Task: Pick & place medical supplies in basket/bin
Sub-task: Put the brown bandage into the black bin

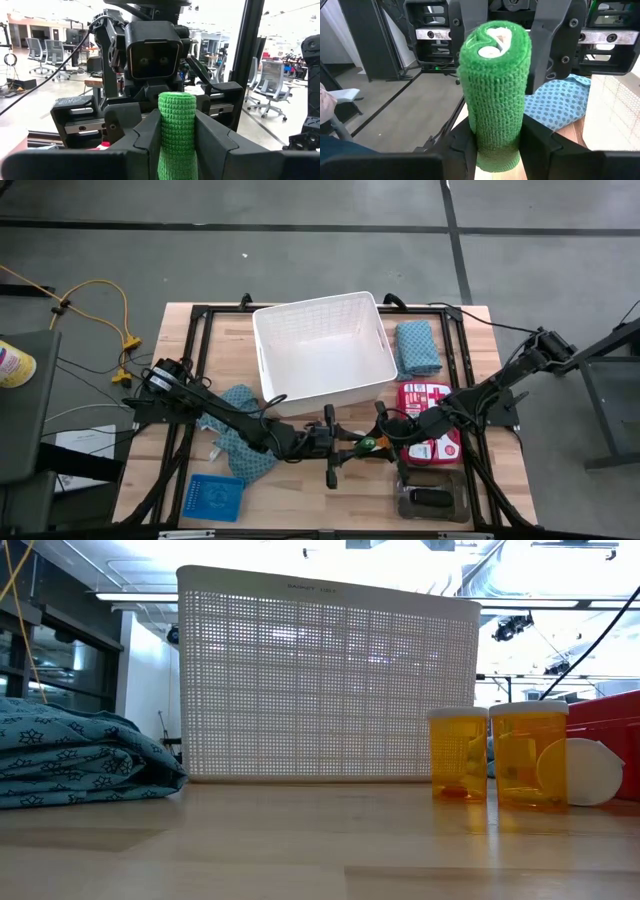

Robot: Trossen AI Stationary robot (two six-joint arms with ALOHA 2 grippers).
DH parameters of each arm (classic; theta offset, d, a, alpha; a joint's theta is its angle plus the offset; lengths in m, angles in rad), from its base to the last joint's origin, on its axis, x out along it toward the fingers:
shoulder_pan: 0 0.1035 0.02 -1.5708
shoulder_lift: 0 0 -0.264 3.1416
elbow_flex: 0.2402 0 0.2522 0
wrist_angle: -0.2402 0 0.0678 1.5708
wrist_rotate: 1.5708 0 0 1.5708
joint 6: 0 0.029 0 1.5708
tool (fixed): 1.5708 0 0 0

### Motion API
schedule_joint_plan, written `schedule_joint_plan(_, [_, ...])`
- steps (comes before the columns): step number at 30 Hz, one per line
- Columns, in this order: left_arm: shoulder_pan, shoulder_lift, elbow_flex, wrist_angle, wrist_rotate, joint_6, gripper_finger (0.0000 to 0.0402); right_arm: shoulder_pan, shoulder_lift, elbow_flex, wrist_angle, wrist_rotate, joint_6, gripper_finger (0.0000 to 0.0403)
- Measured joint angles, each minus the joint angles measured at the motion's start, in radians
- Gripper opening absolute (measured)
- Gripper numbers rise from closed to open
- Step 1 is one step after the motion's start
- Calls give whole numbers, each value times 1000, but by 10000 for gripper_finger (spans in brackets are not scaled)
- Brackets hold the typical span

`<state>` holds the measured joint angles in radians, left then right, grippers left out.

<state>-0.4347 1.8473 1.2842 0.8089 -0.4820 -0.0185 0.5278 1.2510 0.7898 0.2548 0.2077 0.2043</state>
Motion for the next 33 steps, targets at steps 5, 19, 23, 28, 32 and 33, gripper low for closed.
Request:
schedule_joint_plan(5, [0, 0, 0, 0, 0, -5, 94, 0, 0, 0, 0, 0, 0, 107])
schedule_joint_plan(19, [0, 0, 0, -7, 66, -32, 169, 1, 0, 0, -1, -5, 12, 107])
schedule_joint_plan(23, [0, 0, 0, -10, 68, -32, 195, 1, 0, 0, -1, -4, 12, 107])
schedule_joint_plan(28, [0, 0, 0, -11, 68, -34, 202, 1, 0, 0, -8, -11, 26, 107])
schedule_joint_plan(32, [0, 0, 0, -15, 64, -36, 202, 16, -5, 0, -39, -38, 77, 107])
schedule_joint_plan(33, [0, 0, 0, -18, 64, -41, 202, 22, -9, 0, -54, -44, 86, 107])
